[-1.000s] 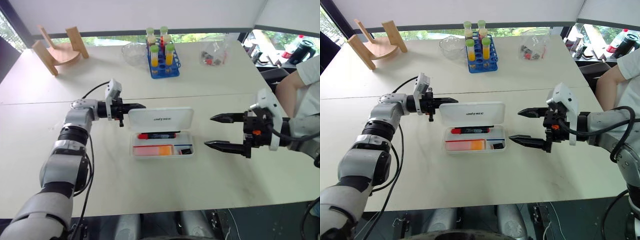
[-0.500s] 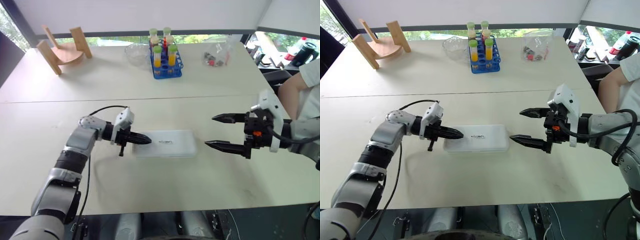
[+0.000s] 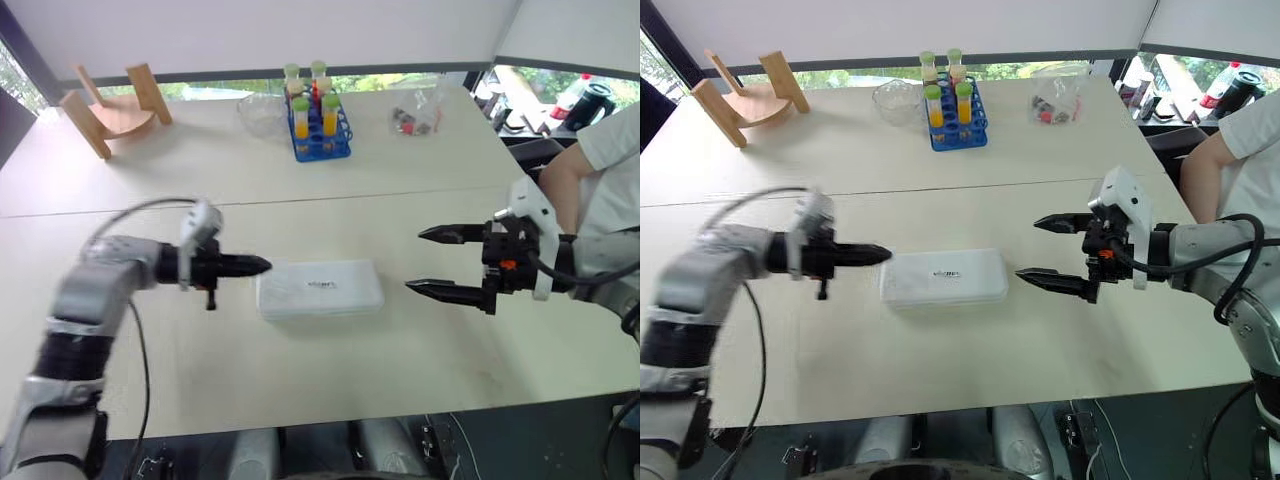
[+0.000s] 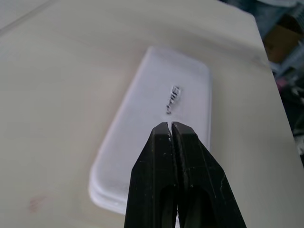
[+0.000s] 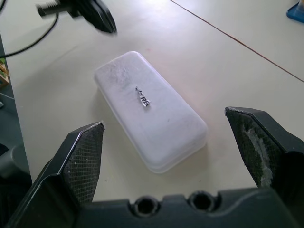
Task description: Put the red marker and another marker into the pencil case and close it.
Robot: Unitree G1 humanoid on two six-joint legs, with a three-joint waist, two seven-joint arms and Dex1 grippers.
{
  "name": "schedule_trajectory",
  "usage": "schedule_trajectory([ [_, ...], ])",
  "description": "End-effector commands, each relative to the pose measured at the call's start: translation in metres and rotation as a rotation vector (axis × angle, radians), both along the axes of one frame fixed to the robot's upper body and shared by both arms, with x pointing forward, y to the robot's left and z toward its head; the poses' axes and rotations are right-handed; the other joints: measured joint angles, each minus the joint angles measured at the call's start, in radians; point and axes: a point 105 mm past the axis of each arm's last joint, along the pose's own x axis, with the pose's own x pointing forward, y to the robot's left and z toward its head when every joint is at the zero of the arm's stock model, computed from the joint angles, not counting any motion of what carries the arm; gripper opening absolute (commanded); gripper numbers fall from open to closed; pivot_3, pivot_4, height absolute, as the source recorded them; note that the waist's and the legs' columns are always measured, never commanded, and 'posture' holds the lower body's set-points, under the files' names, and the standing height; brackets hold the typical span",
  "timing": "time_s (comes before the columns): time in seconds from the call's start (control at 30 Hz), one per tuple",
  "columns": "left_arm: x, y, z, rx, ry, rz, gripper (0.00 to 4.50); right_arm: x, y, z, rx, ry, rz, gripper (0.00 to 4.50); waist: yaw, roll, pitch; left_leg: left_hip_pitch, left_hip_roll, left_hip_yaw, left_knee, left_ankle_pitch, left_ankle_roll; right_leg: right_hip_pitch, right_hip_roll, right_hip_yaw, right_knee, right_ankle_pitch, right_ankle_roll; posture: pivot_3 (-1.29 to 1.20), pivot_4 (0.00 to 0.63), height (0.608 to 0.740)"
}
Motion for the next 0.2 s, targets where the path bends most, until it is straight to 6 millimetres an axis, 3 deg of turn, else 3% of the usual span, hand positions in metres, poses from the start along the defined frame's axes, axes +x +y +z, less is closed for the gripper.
schedule_trajectory([
  [0.03, -0.019, 0.008, 0.017, -0.029, -0.019, 0.05, 0.06, 0.001, -0.006, 0.004, -0.015, -0.025, -0.004, 4.5, 0.002, 0.0, 0.0, 0.0, 0.0, 0.0, 0.0, 0.0, 0.0, 0.0, 0.0, 0.0, 0.0, 0.0, 0.0, 0.0, 0.15, 0.74],
  [0.2, -0.041, 0.019, 0.018, -0.033, 0.003, 0.145, 0.06, 0.003, -0.011, -0.002, -0.007, 0.005, -0.005, 4.5, 0.007, -0.002, 0.002, 0.0, -0.001, 0.001, 0.001, 0.0, 0.0, 0.001, -0.001, -0.001, 0.0, 0.0, 0.0, 0.0, 0.15, 0.74],
])
